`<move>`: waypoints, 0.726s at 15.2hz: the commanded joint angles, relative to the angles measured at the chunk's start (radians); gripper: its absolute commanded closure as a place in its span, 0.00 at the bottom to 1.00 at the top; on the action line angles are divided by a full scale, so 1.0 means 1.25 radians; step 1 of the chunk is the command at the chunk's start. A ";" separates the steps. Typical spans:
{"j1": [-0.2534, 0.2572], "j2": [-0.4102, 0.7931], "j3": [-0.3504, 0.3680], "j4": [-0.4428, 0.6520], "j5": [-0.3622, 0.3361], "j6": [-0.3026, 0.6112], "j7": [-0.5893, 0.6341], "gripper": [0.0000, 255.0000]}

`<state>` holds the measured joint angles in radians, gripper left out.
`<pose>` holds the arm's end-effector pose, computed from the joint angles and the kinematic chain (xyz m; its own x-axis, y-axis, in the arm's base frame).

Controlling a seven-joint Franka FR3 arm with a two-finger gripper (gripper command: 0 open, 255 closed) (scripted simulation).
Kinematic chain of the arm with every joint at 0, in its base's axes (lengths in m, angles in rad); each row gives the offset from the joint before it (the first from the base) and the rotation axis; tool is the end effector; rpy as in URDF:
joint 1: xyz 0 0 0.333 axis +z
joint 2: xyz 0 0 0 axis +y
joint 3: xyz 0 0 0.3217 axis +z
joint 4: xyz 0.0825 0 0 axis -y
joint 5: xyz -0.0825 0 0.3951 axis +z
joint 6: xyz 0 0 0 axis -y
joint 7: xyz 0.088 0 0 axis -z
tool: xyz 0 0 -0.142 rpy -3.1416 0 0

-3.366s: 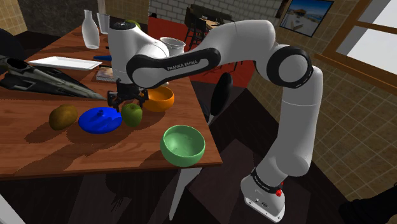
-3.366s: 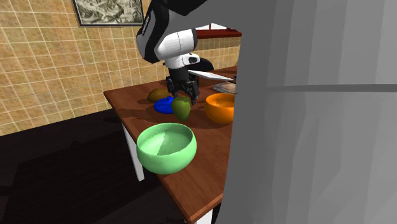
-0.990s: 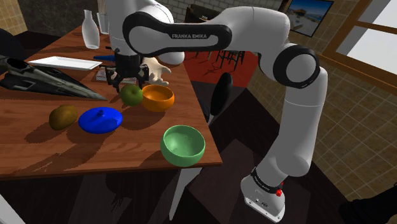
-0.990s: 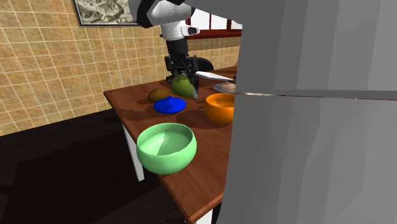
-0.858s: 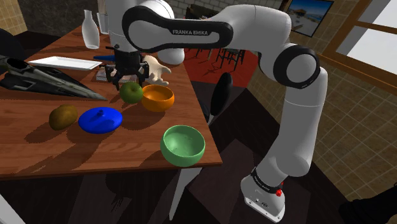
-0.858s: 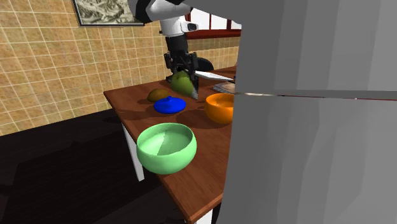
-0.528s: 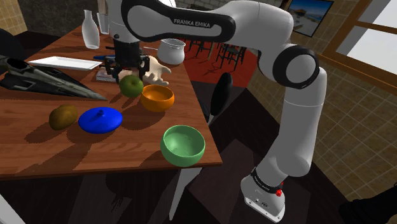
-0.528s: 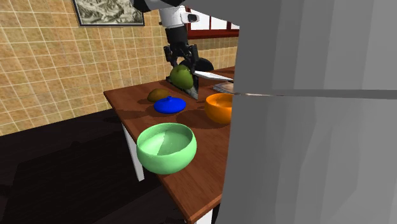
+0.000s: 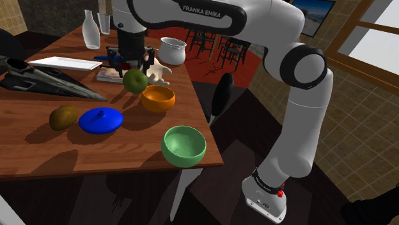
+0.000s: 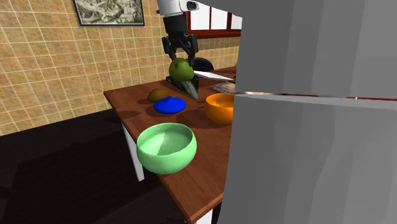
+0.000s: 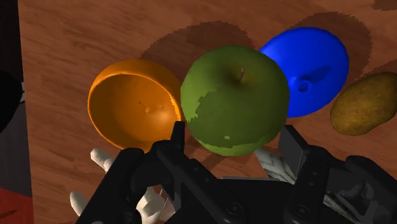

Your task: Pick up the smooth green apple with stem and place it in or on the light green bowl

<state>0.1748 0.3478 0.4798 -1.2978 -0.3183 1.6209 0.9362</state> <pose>0.5823 0.3301 0.5379 0.9501 -0.2810 0.1354 -0.2937 -0.9521 0.0850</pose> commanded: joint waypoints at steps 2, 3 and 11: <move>-0.033 -0.116 0.012 -0.144 0.049 0.038 0.000 1.00; -0.042 -0.154 0.014 -0.188 0.066 0.049 -0.002 1.00; -0.055 -0.439 0.003 -0.470 0.201 0.086 -0.040 1.00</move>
<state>0.1027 -0.1532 0.4863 -1.8369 -0.0897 1.7215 0.8903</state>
